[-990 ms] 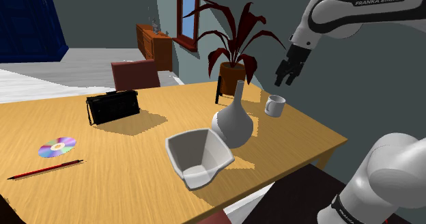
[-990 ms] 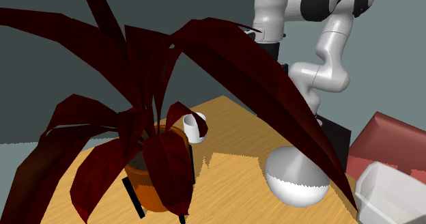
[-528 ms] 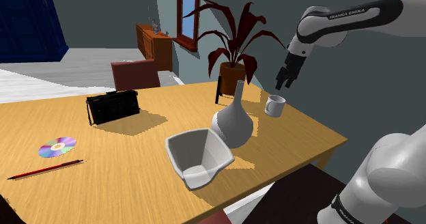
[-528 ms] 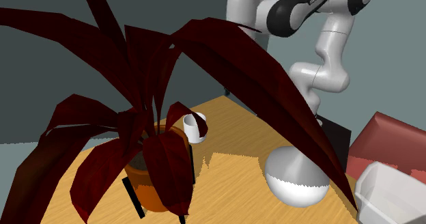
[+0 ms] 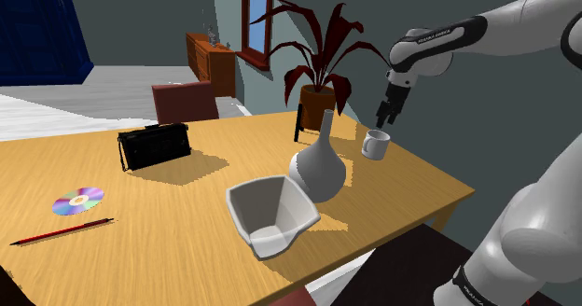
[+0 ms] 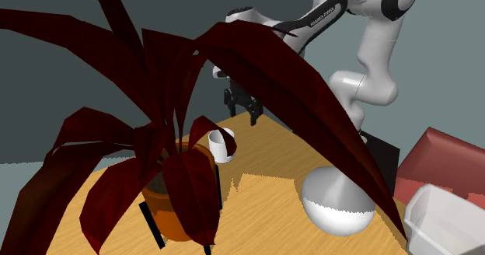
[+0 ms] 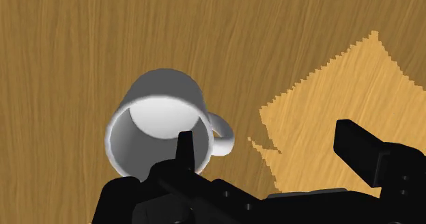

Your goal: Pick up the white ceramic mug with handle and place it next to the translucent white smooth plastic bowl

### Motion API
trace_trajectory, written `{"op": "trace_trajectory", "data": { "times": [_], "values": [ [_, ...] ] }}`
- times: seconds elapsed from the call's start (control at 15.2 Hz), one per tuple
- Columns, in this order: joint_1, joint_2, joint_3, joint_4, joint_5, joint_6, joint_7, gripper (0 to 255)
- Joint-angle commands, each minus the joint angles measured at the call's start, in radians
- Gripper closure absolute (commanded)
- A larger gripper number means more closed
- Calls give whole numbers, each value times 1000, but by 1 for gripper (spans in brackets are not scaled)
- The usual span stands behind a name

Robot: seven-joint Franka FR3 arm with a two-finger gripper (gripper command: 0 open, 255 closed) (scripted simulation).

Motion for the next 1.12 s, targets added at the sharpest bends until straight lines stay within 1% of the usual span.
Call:
{"op": "trace_trajectory", "data": {
  "times": [0.0, 0.26, 0.59, 1.06],
  "values": [
    [-12, 68, -22, 41, 21, 14, -56, 0],
    [-49, 228, -48, 155, 84, 28, -166, 0],
    [-123, 421, -48, 320, 159, 23, -278, 0],
    [-132, 461, -35, 275, 186, 102, -295, 0]
  ]
}}
